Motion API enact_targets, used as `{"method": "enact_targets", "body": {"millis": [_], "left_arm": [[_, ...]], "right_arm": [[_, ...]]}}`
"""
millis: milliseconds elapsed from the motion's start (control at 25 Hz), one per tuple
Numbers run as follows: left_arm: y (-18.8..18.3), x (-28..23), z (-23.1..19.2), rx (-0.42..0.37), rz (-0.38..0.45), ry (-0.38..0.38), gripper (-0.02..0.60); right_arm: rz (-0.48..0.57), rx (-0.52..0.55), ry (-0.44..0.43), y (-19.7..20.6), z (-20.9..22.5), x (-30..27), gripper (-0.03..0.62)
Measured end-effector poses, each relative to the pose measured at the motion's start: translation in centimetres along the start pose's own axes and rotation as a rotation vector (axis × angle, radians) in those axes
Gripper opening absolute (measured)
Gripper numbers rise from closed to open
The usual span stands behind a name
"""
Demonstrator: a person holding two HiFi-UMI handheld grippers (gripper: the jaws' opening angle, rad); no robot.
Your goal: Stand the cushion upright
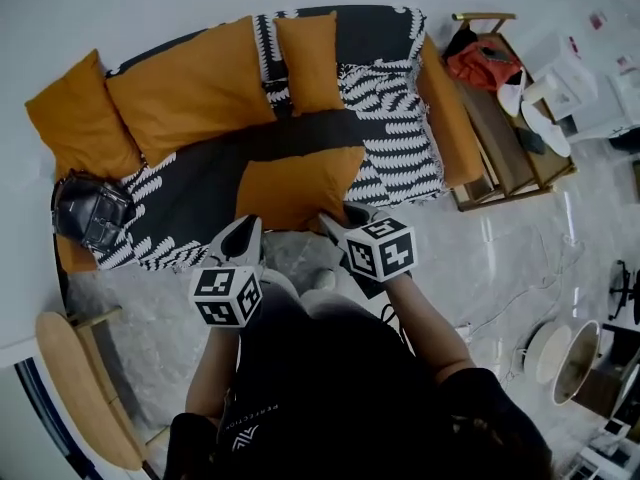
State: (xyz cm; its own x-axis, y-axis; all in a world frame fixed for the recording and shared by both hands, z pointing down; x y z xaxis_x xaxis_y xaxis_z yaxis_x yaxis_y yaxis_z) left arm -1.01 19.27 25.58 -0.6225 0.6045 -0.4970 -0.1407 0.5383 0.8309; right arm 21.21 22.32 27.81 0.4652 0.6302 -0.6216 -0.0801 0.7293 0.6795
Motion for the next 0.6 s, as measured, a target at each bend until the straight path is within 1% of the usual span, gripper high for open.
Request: {"method": "enact_targets", "body": {"millis": [200, 400, 600], "left_arm": [[-0.1, -1.5, 2.5, -0.013, -0.013, 0.051, 0.029], [-1.6, -3.5, 4.2, -0.026, -0.022, 0.116, 0.029], [-3.2, -7.1, 4.9, -0.048, -0.040, 0.176, 0.029]], "right_arm": [[0.022, -0.020, 0.039, 0.8, 1.9, 2.3, 0.100], [0.041, -0.064, 0.088, 1.0, 4.1, 3.8, 0.100], [0.047, -0.082, 0.137, 0.4, 6.5, 4.2, 0.100]]}}
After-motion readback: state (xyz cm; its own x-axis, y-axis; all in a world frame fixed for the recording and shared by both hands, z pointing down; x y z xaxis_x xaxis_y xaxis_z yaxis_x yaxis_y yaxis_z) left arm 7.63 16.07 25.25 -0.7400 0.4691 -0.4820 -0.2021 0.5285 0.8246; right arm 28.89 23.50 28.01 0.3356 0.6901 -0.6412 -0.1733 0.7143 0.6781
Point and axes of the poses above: the fingertips, and each gripper's own axes: x backward along the fingers, z to its right, y out of its underside, the point moved 9 cm from there along x, backward along the fingers, and after that the axes turned 1 degree about -y, right-handed, at the moved point
